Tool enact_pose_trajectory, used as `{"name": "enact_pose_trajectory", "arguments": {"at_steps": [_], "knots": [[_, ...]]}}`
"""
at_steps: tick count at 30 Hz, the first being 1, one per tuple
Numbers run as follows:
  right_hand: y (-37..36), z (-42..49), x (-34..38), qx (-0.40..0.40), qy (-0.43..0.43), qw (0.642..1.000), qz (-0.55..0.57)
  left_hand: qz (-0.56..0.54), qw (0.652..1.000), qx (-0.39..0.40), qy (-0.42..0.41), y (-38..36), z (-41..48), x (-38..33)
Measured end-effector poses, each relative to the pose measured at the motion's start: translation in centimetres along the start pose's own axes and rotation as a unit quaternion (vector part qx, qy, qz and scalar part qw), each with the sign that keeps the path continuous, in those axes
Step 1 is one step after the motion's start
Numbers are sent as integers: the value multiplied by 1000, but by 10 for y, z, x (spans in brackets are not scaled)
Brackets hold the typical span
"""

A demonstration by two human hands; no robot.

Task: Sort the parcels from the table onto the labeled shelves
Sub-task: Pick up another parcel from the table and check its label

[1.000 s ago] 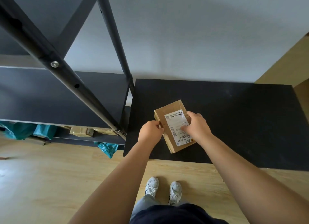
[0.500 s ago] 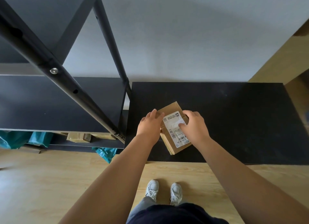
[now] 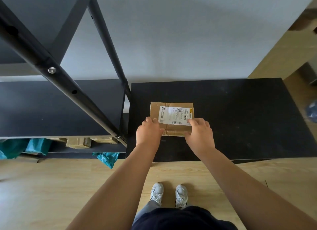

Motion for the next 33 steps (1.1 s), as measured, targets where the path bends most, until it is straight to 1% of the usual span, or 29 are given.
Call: {"name": "enact_pose_trajectory", "arguments": {"at_steps": [4, 6, 8, 11, 12, 14, 16, 17, 21, 24, 26, 29, 31, 33], "knots": [[-7, -4, 11, 22, 9, 1000, -3, -20, 999, 35, -22, -3, -6, -8], [-9, -4, 10, 31, 6, 999, -7, 9, 998, 48, -48, -4, -6, -13], [-9, -1, 7, 37, 8, 999, -5, 53, 996, 33, -66, 3, -2, -16], [-10, 1, 4, 60, 13, 998, -11, 15, 996, -29, -84, 16, 10, -17], [-10, 1, 4, 68, 14, 997, -15, 2, 995, -33, -94, 14, 15, -17], [-10, 1, 4, 76, 16, 997, -19, 1, 995, 5, -101, 1, 22, -14], [-9, 0, 3, 67, 16, 997, -16, 8, 994, 44, -96, -12, 25, -8], [-7, -1, 2, 56, 13, 998, -9, 10, 994, 47, -95, -15, 25, -6], [1, -5, -13, 7, -30, 998, 55, 36, 996, 23, -79, -14, 20, -4], [0, -9, -23, 6, -66, 994, 84, 49, 997, 23, -54, -15, 13, -7], [-5, -10, -28, 29, -95, 990, 102, 45, 998, 25, -38, -16, 9, -10], [-23, -13, -30, 108, -131, 976, 139, 35, 999, 9, -33, -13, -1, -15], [-36, -15, -25, 166, -130, 965, 158, 31, 998, -6, -48, -10, -8, -17], [-43, -19, -21, 196, -123, 959, 161, 16, 999, 1, -51, -12, -12, -15]]}}
Point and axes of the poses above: each hand's wrist, its own z-axis towards the middle knuckle, its own y-axis out of the back of the hand, x = y × z, the point moved 9 cm from there along z, towards the middle knuckle, and after that the axes turned 6 degrees about -y, right-handed, at the moved point
